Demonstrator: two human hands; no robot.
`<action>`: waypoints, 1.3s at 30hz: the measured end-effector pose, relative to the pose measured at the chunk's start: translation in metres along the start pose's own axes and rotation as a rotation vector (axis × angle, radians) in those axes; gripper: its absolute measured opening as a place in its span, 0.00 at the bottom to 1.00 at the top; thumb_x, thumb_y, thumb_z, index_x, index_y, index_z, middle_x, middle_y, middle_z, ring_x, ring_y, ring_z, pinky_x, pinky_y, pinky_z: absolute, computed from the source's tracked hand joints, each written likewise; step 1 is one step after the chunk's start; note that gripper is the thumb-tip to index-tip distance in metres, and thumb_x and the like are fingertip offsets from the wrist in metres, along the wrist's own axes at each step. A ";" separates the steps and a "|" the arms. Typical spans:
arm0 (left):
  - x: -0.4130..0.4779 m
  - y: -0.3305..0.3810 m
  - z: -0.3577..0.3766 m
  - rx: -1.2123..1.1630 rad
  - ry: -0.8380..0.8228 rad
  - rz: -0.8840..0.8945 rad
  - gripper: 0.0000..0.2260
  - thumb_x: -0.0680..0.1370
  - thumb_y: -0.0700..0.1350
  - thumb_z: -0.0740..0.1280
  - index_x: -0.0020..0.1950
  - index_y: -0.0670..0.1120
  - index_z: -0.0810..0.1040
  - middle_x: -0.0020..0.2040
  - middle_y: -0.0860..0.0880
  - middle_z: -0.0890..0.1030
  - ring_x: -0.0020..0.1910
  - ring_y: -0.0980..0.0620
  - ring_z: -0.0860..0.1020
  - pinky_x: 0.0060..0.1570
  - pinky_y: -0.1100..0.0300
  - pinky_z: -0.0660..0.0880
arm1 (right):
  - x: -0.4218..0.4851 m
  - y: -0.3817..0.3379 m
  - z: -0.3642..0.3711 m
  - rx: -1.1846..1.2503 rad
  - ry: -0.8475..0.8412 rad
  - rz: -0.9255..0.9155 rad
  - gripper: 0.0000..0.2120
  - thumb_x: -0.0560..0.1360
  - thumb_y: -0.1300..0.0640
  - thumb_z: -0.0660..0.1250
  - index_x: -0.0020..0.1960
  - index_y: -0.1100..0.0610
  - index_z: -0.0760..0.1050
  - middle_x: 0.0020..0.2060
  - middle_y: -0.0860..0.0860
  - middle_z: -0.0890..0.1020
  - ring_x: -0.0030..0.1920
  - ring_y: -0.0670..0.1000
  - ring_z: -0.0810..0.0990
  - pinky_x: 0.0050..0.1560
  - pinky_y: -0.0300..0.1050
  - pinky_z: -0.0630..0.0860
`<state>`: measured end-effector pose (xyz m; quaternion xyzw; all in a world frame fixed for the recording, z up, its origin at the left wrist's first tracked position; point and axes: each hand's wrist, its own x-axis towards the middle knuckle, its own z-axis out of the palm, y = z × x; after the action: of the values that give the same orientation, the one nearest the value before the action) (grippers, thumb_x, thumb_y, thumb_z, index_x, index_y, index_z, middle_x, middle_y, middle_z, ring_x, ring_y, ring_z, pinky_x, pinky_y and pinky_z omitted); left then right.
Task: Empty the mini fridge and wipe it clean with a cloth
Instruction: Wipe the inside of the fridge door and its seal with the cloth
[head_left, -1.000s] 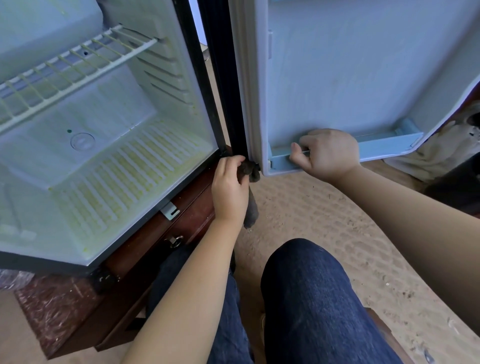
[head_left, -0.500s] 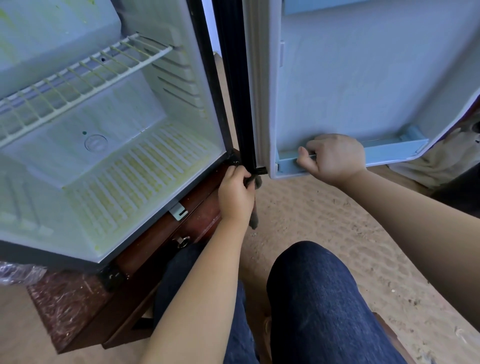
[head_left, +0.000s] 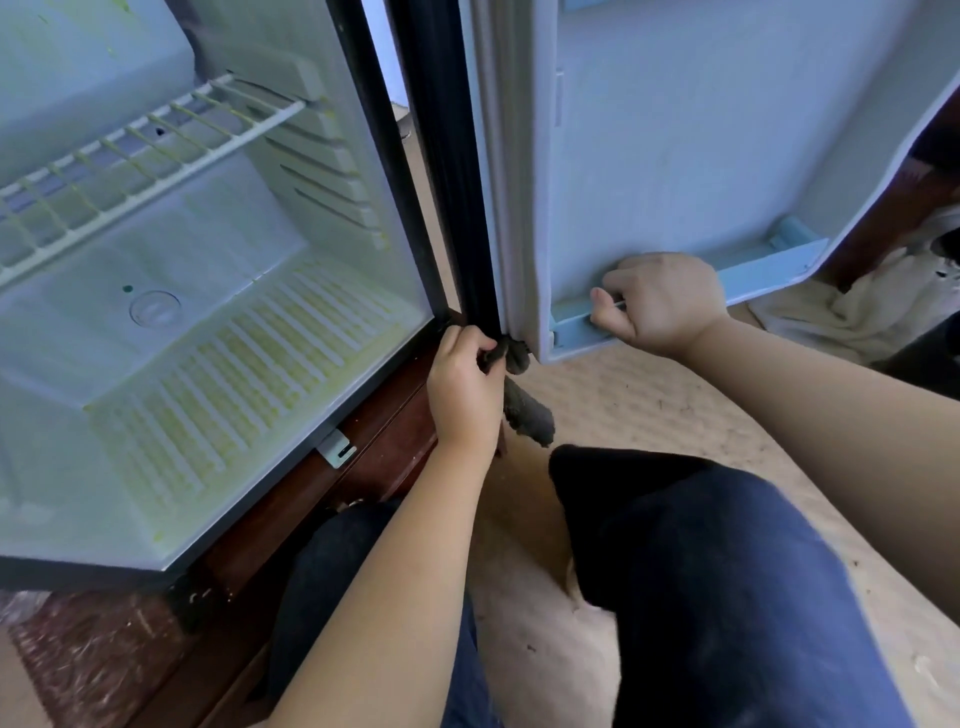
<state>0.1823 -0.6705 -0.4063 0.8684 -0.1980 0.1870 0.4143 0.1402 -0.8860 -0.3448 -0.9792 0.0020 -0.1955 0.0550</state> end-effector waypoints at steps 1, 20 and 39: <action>0.001 0.000 0.001 0.003 0.001 -0.001 0.07 0.70 0.34 0.75 0.40 0.40 0.77 0.41 0.46 0.77 0.37 0.49 0.77 0.36 0.60 0.73 | 0.003 0.004 0.001 0.006 -0.003 -0.013 0.23 0.72 0.40 0.45 0.29 0.54 0.64 0.28 0.49 0.68 0.31 0.55 0.69 0.29 0.40 0.57; -0.020 0.035 -0.017 0.211 -0.301 -0.060 0.05 0.72 0.40 0.75 0.41 0.44 0.79 0.42 0.51 0.78 0.39 0.53 0.76 0.36 0.71 0.67 | -0.121 -0.044 0.059 0.696 0.047 0.482 0.13 0.74 0.62 0.66 0.59 0.58 0.74 0.55 0.54 0.79 0.56 0.57 0.76 0.55 0.47 0.71; 0.059 0.135 0.020 0.590 -0.488 0.576 0.14 0.78 0.43 0.66 0.62 0.39 0.76 0.57 0.41 0.78 0.57 0.42 0.74 0.56 0.57 0.66 | -0.101 -0.014 0.056 0.781 -0.144 0.818 0.13 0.73 0.52 0.69 0.55 0.57 0.77 0.48 0.56 0.81 0.50 0.59 0.80 0.39 0.46 0.73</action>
<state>0.1688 -0.7752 -0.3018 0.8774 -0.4604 0.1329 0.0227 0.0687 -0.8635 -0.4334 -0.8165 0.3047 -0.0772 0.4842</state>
